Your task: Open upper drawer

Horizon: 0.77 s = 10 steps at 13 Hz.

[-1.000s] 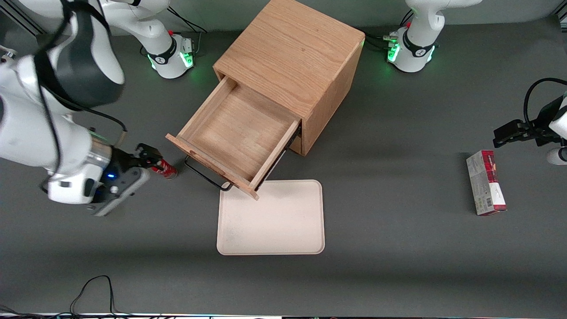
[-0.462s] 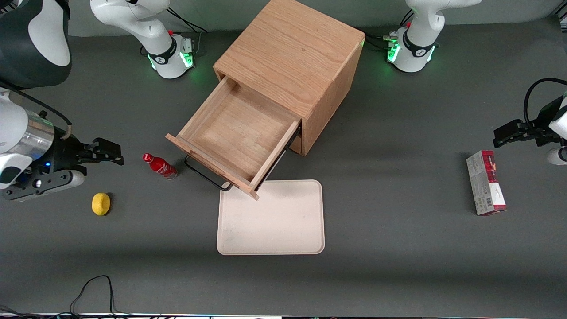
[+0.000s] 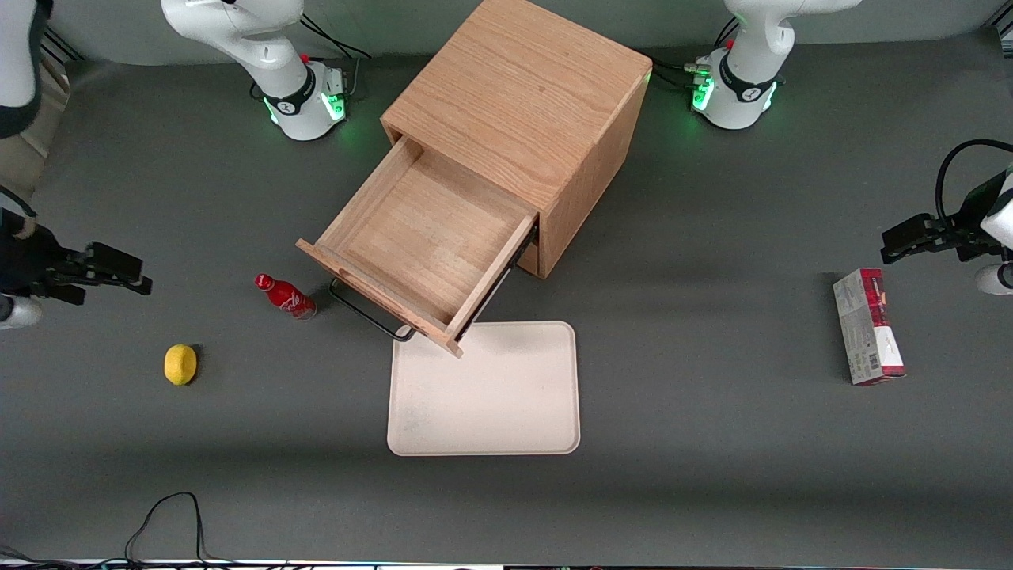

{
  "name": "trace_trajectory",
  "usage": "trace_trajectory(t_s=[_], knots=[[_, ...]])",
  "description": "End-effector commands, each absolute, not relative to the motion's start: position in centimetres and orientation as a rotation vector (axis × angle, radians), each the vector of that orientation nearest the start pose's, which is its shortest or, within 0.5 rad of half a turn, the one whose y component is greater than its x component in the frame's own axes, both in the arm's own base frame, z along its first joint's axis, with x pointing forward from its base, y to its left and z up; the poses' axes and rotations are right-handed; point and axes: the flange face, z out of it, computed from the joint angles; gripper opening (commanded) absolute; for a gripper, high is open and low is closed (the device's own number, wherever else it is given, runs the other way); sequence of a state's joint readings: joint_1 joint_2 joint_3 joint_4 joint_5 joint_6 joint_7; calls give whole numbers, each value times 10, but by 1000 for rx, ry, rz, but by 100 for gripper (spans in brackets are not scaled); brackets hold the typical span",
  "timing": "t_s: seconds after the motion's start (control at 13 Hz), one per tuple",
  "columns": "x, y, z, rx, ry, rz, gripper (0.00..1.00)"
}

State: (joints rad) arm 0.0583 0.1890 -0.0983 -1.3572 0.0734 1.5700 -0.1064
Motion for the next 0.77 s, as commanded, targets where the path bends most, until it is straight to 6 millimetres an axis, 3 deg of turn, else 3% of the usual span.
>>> trace_trajectory(t_s=[0.0,0.69], knots=[[581,-19,618,-3113,-63,-74,100],[575,-26,614,-3165,-52,-29,100]])
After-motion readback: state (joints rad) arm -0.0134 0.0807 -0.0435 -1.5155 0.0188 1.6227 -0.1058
